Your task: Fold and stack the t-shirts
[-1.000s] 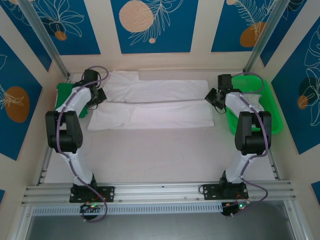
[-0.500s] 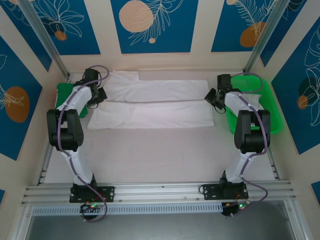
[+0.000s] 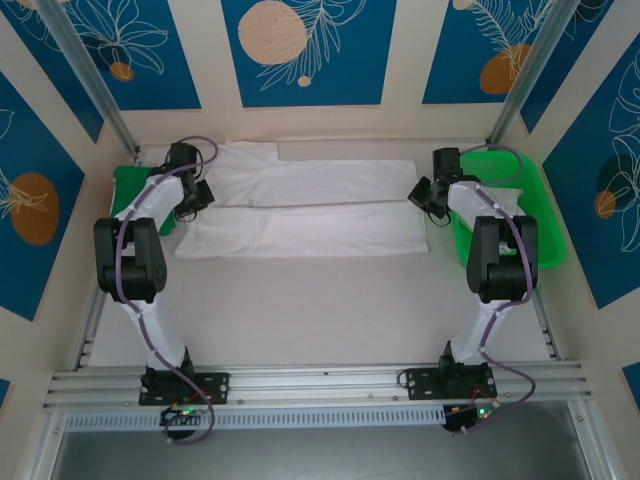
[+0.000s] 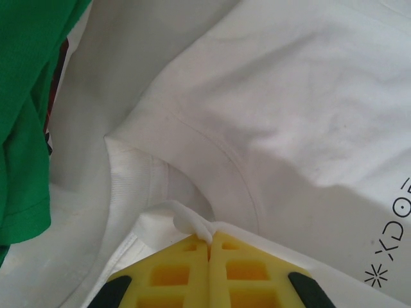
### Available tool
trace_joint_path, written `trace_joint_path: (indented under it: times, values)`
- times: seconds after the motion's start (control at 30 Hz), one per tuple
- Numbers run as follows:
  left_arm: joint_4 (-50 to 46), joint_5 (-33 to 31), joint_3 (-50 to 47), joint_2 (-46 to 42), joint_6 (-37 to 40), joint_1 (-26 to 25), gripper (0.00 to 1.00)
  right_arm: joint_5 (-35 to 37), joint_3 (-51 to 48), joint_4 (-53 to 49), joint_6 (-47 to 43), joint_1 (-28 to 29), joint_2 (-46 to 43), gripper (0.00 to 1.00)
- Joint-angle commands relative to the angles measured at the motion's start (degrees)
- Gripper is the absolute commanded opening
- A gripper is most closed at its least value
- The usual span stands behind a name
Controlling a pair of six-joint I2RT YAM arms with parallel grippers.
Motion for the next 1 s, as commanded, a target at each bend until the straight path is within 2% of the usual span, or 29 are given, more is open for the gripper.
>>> trace_joint_path:
  times: [0.0,0.13,0.33,0.67,0.8,0.97]
  values:
    - [0.84,0.47,1.55,1.19,-0.50,1.15,0.01,1.90,1.26,-1.40,-0.74,0.08,-1.14,0.03]
    - [0.77,1.05,2.51,1.74,-0.78,1.15,0.01,2.88,0.53,-1.84,-0.13,0.32,-3.03,0.01]
    - [0.48,0.65,2.15,1.06,-0.77,1.15,0.01,9.21,-4.04,-2.87,0.43,2.98,-10.50,0.00]
    - [0.76,1.16,1.52,0.71,0.02,1.42,0.01,15.50,-15.15,-4.85,7.59,5.61,-23.98,0.00]
    - [0.84,1.27,1.74,0.97,0.20,1.49,0.01,16.07,-14.12,-5.25,6.71,5.39,-23.09,0.00]
    - [1.02,1.18,1.71,1.27,0.04,1.59,0.01,15.62,-9.12,-4.70,4.32,4.52,-15.76,0.00]
